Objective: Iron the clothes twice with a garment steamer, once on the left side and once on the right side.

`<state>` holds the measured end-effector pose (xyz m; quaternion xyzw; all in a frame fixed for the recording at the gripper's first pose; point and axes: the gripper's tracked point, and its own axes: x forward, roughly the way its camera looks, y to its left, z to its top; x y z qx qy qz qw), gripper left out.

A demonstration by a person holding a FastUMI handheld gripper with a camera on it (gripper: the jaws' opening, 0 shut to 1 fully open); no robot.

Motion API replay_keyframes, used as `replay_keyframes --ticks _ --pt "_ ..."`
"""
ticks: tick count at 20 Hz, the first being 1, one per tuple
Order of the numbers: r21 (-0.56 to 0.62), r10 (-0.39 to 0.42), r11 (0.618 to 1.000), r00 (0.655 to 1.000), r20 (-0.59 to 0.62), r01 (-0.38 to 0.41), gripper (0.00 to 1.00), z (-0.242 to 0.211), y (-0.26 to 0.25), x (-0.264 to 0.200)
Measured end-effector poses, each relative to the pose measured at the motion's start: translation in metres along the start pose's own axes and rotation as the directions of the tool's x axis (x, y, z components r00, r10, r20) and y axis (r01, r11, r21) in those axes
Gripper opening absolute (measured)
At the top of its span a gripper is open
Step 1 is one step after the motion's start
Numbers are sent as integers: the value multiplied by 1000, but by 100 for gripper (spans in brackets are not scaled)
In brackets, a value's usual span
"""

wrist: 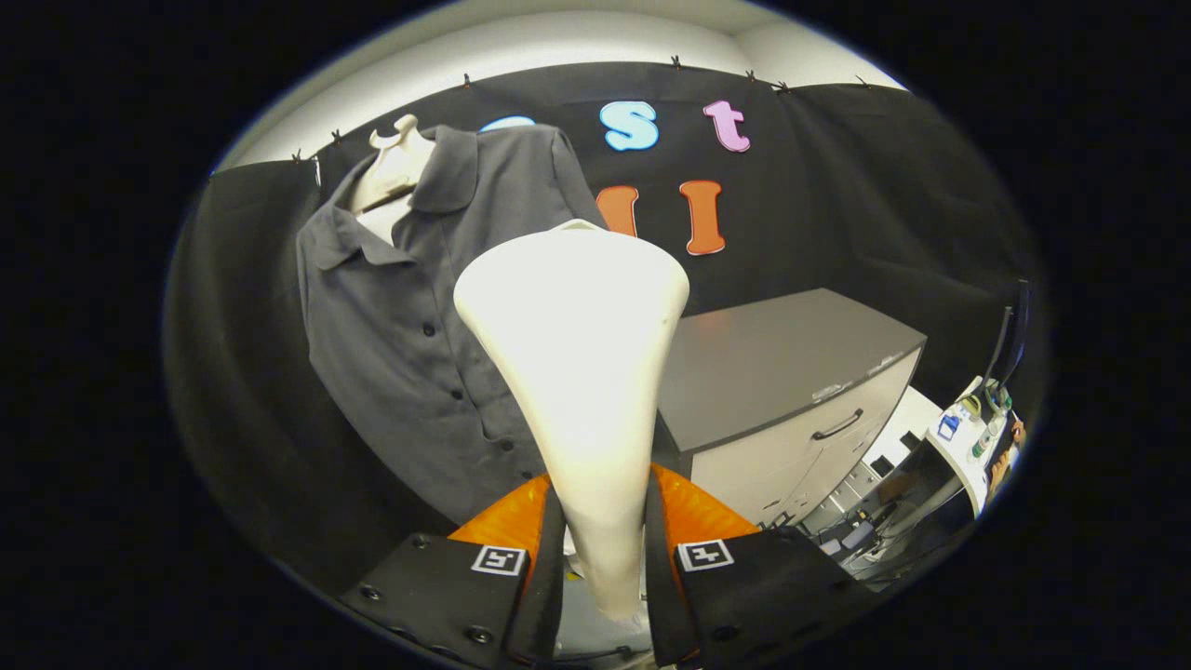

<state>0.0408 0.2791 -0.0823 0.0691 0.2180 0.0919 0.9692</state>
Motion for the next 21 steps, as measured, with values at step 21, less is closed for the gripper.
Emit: replay_keyframes --ticks 21 --pt "-32 109 994 993 52 -107 45 23 -67 -1"
